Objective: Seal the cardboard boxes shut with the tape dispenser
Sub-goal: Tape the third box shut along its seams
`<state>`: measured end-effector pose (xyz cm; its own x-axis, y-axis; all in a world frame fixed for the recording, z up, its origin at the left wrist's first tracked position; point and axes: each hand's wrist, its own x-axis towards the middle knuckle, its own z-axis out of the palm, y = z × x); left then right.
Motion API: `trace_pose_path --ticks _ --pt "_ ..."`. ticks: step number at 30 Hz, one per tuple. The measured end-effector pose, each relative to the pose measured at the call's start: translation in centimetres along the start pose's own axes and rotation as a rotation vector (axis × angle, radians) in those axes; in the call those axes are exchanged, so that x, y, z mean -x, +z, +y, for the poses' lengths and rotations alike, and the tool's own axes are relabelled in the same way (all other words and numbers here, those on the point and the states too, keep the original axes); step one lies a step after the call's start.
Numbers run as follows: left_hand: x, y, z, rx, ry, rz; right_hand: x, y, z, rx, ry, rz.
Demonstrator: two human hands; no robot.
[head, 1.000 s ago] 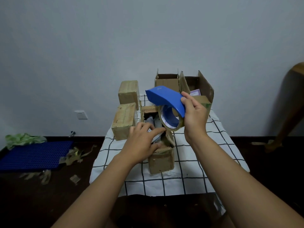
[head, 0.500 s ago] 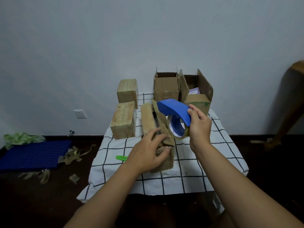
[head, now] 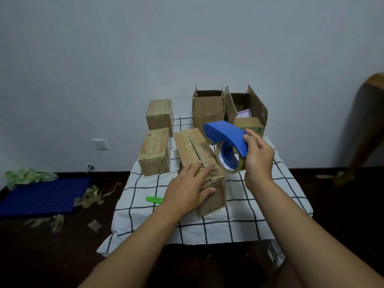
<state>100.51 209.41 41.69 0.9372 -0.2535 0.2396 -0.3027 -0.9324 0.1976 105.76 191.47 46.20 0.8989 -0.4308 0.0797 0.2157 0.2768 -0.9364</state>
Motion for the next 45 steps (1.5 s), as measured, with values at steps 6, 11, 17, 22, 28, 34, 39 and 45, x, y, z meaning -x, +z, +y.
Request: trace_pose_path --ticks 6,11,17,22,28,34,39,45 --pt "-1.3 0.3 2.9 0.049 0.036 -0.028 -1.0 -1.4 -1.4 -0.037 -0.038 0.027" --pt "-3.1 -2.4 -0.5 0.047 0.145 -0.275 -1.6 -3.3 -1.8 -0.011 -0.057 0.029" --pt "-6.1 -2.8 -2.3 -0.285 0.337 -0.29 -1.9 -4.1 -1.4 -0.02 -0.042 0.017" --pt "-7.6 -1.7 0.1 -0.194 0.388 -0.146 -2.3 -4.9 -2.1 -0.033 -0.062 -0.007" --pt "-9.1 -0.4 3.8 -0.157 0.381 -0.066 -3.9 -6.8 -4.4 -0.056 -0.126 0.033" --pt "-9.9 0.0 3.6 -0.1 0.312 -0.204 -5.0 -8.2 -5.4 -0.126 -0.121 0.084" --pt "-11.5 -0.5 0.9 -0.198 0.163 -0.352 -4.4 -8.5 -5.0 -0.138 -0.064 -0.045" --pt "-11.3 -0.4 1.5 -0.222 0.203 -0.201 -3.7 -7.9 -5.5 -0.162 -0.056 -0.122"
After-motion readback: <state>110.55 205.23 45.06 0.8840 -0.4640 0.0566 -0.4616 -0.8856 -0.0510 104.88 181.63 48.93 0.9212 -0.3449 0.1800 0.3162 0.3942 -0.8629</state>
